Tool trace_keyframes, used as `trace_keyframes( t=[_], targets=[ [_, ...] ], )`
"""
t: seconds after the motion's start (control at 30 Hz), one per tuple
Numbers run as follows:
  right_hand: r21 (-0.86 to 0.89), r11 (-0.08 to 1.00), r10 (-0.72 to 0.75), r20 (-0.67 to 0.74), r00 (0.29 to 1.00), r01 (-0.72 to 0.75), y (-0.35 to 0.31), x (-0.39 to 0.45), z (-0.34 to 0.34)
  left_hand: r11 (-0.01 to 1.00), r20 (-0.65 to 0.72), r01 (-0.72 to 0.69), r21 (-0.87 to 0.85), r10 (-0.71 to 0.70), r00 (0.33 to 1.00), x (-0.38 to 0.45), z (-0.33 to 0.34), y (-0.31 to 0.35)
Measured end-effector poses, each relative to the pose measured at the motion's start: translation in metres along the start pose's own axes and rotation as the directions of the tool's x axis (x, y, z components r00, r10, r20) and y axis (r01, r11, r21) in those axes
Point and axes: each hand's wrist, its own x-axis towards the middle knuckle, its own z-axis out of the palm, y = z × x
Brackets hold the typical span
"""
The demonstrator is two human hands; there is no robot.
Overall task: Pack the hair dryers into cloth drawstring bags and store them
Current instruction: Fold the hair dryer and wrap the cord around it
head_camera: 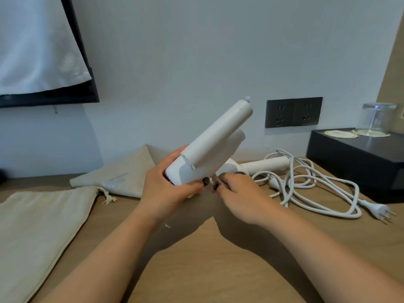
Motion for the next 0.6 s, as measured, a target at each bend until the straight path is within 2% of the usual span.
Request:
trace_keyframes(
  t=[0.1,0.17,0.23,0.33,0.43,0.53,0.6],
  targets=[
    [0.247,0.969,0.019,0.020,1.000,-0.023,-0.003,0.000,-0.001,0.973,-0.060,-0.115,0.198,0.129,0.990,0.003,-0.001,-0.005],
    [0.476,0.875,0.055,0.083,0.995,-0.089,-0.006,-0.001,-0.003,0.922,-0.053,-0.199,0.332,0.229,0.972,0.004,-0.003,-0.009],
    [0.629,0.763,0.048,0.173,0.984,-0.148,-0.007,-0.002,-0.007,0.866,-0.018,-0.291,0.408,0.326,0.945,0.005,-0.005,-0.012],
    [0.754,0.644,-0.059,0.214,0.975,-0.126,-0.003,-0.003,-0.011,0.740,0.076,-0.441,0.507,0.472,0.879,0.010,-0.008,-0.017],
    [0.830,0.546,-0.019,0.149,0.989,-0.114,-0.004,-0.003,-0.013,0.610,0.136,-0.530,0.588,0.572,0.809,0.012,-0.009,-0.020],
    [0.815,0.571,0.061,0.073,0.995,-0.095,-0.011,-0.005,-0.013,0.534,0.153,-0.568,0.626,0.630,0.761,0.012,-0.007,-0.018],
    [0.808,0.583,0.106,0.029,0.994,-0.086,-0.013,-0.005,-0.011,0.519,0.161,-0.584,0.624,0.646,0.746,0.012,-0.007,-0.015]
  ],
)
